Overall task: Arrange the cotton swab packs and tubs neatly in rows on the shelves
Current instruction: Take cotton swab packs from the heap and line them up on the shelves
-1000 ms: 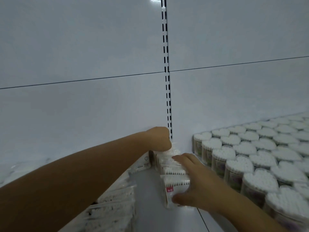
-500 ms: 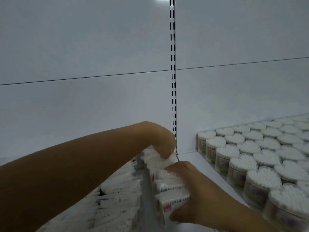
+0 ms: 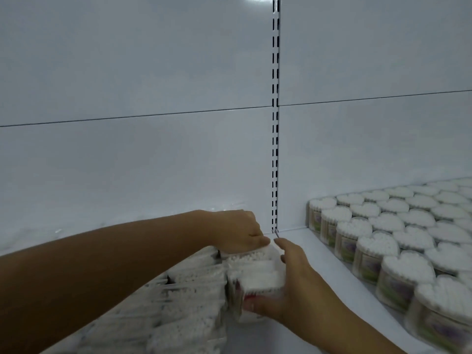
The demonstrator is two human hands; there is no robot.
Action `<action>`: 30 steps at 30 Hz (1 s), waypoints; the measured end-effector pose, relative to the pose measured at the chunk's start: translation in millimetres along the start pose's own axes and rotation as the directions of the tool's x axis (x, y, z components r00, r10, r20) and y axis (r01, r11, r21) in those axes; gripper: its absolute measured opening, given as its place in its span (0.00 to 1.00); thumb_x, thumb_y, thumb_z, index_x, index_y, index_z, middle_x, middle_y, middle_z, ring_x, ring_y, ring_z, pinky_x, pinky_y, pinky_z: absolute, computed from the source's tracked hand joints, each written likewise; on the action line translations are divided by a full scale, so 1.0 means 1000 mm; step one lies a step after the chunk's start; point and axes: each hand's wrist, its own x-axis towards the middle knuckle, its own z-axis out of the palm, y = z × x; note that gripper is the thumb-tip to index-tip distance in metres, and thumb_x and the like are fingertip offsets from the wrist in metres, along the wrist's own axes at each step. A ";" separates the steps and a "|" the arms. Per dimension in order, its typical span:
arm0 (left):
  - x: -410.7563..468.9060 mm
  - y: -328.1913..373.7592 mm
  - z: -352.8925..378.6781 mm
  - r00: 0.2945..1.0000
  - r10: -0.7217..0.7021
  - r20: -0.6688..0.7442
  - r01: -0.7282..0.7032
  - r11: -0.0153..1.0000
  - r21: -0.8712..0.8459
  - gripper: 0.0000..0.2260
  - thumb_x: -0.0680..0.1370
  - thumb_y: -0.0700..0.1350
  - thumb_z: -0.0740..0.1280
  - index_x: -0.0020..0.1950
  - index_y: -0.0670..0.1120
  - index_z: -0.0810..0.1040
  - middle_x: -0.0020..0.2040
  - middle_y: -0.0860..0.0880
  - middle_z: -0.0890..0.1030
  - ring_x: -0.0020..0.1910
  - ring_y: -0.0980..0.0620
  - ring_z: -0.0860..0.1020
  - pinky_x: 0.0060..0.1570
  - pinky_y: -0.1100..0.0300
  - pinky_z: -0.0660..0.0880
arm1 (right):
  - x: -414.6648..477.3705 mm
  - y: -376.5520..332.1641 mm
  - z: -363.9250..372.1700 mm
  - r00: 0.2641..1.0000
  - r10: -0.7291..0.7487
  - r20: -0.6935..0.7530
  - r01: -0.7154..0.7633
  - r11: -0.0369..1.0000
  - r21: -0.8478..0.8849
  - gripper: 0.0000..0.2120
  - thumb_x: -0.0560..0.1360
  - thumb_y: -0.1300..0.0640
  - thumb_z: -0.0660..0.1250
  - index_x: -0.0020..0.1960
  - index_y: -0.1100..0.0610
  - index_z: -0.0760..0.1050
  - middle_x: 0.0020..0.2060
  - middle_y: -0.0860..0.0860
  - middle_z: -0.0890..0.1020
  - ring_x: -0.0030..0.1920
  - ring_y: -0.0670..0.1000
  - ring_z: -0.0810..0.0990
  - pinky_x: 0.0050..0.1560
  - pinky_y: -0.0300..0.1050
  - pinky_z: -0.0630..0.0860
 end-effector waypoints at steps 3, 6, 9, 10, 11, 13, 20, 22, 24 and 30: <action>-0.004 0.005 -0.003 0.999 -0.033 0.030 0.032 0.999 0.036 0.23 0.84 0.51 0.49 0.34 0.43 0.69 0.36 0.43 0.73 0.37 0.55 0.68 0.48 0.56 0.68 | 0.006 -0.004 0.007 1.000 -0.018 0.010 0.015 0.985 0.174 0.37 0.61 0.46 0.81 0.57 0.31 0.59 0.52 0.29 0.74 0.51 0.28 0.73 0.50 0.30 0.74; -0.011 0.008 -0.009 0.998 -0.059 -0.001 0.059 0.987 -0.147 0.18 0.81 0.48 0.53 0.52 0.40 0.80 0.55 0.43 0.80 0.52 0.51 0.77 0.57 0.57 0.71 | 0.011 -0.003 0.017 1.000 -0.030 -0.003 0.030 0.981 0.189 0.48 0.60 0.45 0.81 0.62 0.26 0.49 0.52 0.20 0.70 0.54 0.26 0.71 0.53 0.25 0.71; -0.030 0.012 -0.015 0.994 -0.093 -0.065 0.074 0.964 -0.257 0.17 0.83 0.45 0.56 0.72 0.49 0.69 0.72 0.52 0.69 0.71 0.55 0.65 0.71 0.60 0.60 | 0.014 0.001 0.022 0.995 -0.099 -0.031 0.100 0.994 0.036 0.56 0.59 0.37 0.79 0.70 0.29 0.39 0.70 0.30 0.59 0.70 0.32 0.60 0.67 0.36 0.67; -0.038 0.016 -0.016 0.994 -0.096 -0.056 0.079 0.963 -0.258 0.19 0.83 0.45 0.55 0.75 0.50 0.65 0.74 0.53 0.65 0.74 0.55 0.61 0.72 0.60 0.56 | 0.013 0.001 0.022 0.993 -0.111 -0.026 0.110 0.993 -0.043 0.59 0.59 0.35 0.77 0.71 0.31 0.35 0.76 0.37 0.49 0.74 0.36 0.51 0.71 0.42 0.64; -0.047 0.021 -0.016 0.993 -0.102 -0.054 0.086 0.964 -0.250 0.21 0.83 0.46 0.54 0.77 0.50 0.60 0.77 0.53 0.61 0.76 0.55 0.57 0.73 0.60 0.52 | 0.010 0.002 0.021 0.994 -0.110 -0.001 0.109 0.990 -0.086 0.60 0.59 0.34 0.76 0.68 0.31 0.30 0.76 0.38 0.37 0.74 0.36 0.43 0.73 0.44 0.61; -0.064 0.033 -0.015 0.990 -0.135 -0.034 0.126 0.972 -0.198 0.25 0.84 0.51 0.50 0.80 0.52 0.46 0.79 0.55 0.49 0.78 0.57 0.46 0.72 0.61 0.42 | 0.005 0.003 0.014 0.994 -0.100 0.055 0.102 0.994 -0.041 0.60 0.61 0.37 0.77 0.63 0.29 0.25 0.69 0.32 0.27 0.72 0.34 0.35 0.75 0.44 0.55; -0.112 0.048 -0.008 0.931 -0.356 0.083 0.360 0.932 -0.037 0.30 0.80 0.62 0.43 0.77 0.54 0.34 0.78 0.57 0.37 0.76 0.58 0.35 0.75 0.55 0.36 | 0.000 0.013 0.011 0.986 -0.088 0.138 0.089 0.996 -0.001 0.53 0.67 0.36 0.71 0.68 0.32 0.27 0.70 0.34 0.26 0.68 0.25 0.37 0.54 0.14 0.47; -0.119 0.049 0.007 0.898 -0.419 0.137 0.418 0.908 0.037 0.32 0.79 0.64 0.42 0.77 0.53 0.33 0.77 0.56 0.34 0.76 0.56 0.33 0.76 0.50 0.38 | 0.006 0.013 0.015 0.978 -0.067 0.200 0.065 0.998 0.017 0.51 0.71 0.38 0.68 0.73 0.41 0.30 0.72 0.36 0.28 0.58 0.17 0.38 0.48 0.11 0.49; -0.122 0.045 0.021 0.873 -0.457 0.170 0.451 0.890 0.073 0.33 0.79 0.65 0.42 0.77 0.52 0.32 0.77 0.53 0.32 0.76 0.54 0.33 0.76 0.49 0.37 | 0.012 0.012 0.021 0.976 -0.058 0.210 0.049 0.998 0.046 0.50 0.72 0.39 0.67 0.76 0.45 0.33 0.73 0.38 0.32 0.59 0.19 0.38 0.51 0.12 0.46; -0.122 0.039 0.024 0.859 -0.473 0.196 0.485 0.874 -0.014 0.34 0.78 0.65 0.42 0.77 0.52 0.32 0.77 0.54 0.33 0.76 0.56 0.34 0.75 0.51 0.37 | 0.016 0.007 0.019 0.968 -0.024 0.251 0.002 0.996 0.087 0.52 0.67 0.32 0.63 0.77 0.46 0.34 0.73 0.37 0.32 0.67 0.31 0.42 0.63 0.28 0.48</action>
